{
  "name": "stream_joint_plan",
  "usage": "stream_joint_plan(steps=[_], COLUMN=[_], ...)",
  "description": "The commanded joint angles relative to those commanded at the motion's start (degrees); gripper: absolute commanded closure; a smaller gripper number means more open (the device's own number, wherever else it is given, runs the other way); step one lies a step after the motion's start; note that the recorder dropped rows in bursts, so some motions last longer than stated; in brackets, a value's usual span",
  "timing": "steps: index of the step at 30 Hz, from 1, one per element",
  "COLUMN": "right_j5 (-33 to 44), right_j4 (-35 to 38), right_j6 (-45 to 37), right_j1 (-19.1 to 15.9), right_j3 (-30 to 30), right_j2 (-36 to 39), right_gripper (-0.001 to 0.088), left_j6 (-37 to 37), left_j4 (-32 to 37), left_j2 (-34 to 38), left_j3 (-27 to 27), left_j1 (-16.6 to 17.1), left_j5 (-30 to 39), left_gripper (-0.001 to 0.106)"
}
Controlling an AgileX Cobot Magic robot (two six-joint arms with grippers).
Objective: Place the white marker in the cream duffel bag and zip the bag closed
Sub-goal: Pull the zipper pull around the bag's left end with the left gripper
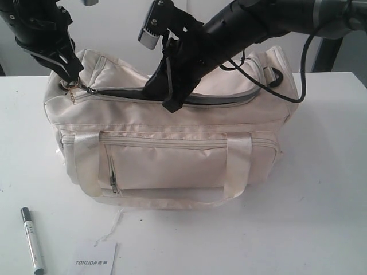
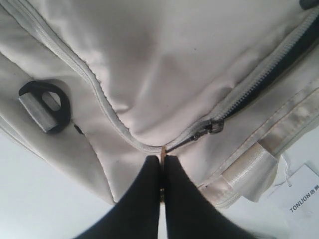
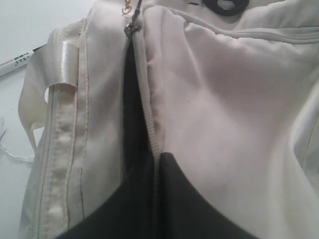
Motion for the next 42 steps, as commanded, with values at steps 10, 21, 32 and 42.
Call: stream_joint_plan(steps=[10,21,32,42], right_j5=[0.0,-0.2,-0.3,-0.3], right_j4=[0.0,0.0,0.0,-0.1], right_j6=[0.0,0.0,0.0,0.0], right_j1=[0.0,0.0,0.0,0.0], right_j3=[0.0,0.0,0.0,0.0], right_j2=[0.0,0.0,0.0,0.0], right_gripper=[0.0868,0.0868,0.0868,0.0868], left_j6=[0.0,0.3,0.8,1.3], left_j4=[1.2,-1.8,-2.2,-3.5], left_j2=[0.0,0.0,0.0,0.0], left_j3=[0.0,0.0,0.0,4.6], left_j1=[0.0,3.5,4.9,8.0], left_j5=[0.0,0.0,0.0,0.0], left_gripper=[0.105,0.105,0.105,0.105])
